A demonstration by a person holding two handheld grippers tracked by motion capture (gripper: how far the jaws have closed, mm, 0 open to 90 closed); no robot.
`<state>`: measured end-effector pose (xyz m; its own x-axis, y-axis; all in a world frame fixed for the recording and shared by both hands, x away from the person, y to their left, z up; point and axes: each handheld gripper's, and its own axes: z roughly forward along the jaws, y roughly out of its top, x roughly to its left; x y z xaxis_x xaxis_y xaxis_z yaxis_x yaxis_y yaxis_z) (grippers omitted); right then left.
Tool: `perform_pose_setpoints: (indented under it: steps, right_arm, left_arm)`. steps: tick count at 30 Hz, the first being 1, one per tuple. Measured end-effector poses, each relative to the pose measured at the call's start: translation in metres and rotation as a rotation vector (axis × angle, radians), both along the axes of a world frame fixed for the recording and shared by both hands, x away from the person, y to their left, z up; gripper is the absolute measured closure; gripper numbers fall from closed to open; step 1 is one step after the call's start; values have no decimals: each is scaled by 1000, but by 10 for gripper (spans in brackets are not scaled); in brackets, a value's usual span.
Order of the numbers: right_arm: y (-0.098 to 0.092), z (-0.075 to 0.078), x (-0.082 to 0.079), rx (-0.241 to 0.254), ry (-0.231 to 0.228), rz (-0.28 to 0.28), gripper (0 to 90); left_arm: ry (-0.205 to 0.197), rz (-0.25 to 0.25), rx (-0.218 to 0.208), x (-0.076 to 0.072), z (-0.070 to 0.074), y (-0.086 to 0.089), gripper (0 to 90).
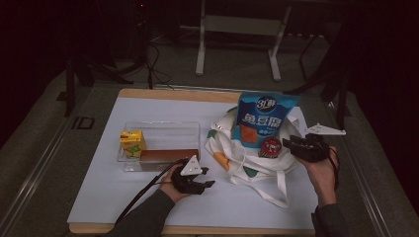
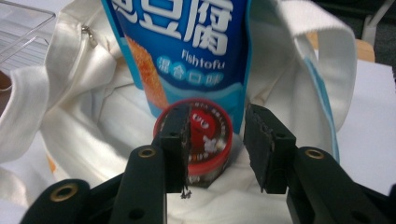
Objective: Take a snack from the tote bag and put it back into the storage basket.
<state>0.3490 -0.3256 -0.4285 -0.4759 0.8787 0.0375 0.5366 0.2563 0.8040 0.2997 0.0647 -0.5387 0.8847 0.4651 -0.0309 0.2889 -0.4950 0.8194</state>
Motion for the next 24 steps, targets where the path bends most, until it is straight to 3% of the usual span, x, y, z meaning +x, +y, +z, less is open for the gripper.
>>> perform_pose_setpoints:
  steps: [13,24]
  right_arm:
    - [0,20,26,38,-1,21,539]
    - [-1,32,45,70,-9,1,442]
  left_arm:
    - [8,-10,4,1,0,0,468]
    - [4,-7,10,0,0,-1,465]
